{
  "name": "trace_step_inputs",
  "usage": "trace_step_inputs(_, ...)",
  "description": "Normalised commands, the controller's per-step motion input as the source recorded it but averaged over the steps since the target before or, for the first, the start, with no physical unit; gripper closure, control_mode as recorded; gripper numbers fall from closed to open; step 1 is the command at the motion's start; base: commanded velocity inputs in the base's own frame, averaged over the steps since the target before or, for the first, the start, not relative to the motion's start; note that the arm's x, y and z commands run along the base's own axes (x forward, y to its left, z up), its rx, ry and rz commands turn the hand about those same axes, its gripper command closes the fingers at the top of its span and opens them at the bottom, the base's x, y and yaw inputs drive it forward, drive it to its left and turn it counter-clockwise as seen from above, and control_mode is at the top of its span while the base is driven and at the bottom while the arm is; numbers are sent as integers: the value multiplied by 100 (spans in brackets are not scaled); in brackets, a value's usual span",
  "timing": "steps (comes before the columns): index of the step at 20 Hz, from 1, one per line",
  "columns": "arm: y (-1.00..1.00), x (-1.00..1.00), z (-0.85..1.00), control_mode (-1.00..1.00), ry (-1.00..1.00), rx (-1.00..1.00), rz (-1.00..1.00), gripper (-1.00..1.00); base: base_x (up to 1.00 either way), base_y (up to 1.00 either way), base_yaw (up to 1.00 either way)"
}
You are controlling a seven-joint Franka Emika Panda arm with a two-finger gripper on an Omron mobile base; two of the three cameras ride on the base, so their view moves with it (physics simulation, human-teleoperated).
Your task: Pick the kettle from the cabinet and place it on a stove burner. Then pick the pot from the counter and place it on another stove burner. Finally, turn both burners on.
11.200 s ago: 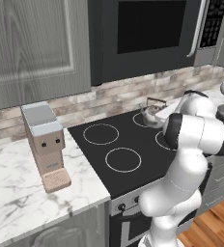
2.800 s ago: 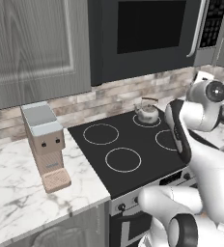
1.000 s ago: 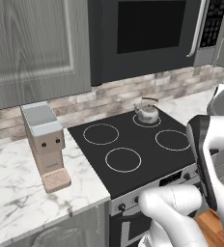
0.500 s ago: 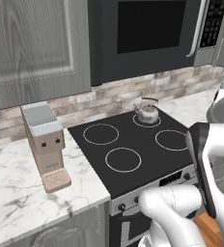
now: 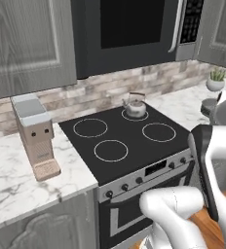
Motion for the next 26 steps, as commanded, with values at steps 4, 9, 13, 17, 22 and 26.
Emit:
trace_step_inputs(4,0,0,0,100,0,0,0,-100,-49,-31,-9)
trace_step_inputs(9,0,0,0,100,0,0,0,-100,-43,-39,-8)
trace_step_inputs(13,0,0,0,100,0,0,0,-100,-39,-54,-8)
trace_step_inputs(17,0,0,0,100,0,0,0,-100,-34,-66,-8)
trace_step_inputs(22,0,0,0,100,0,0,0,-100,-22,-74,-7)
trace_step_inputs(26,0,0,0,100,0,0,0,-100,-13,-77,-5)
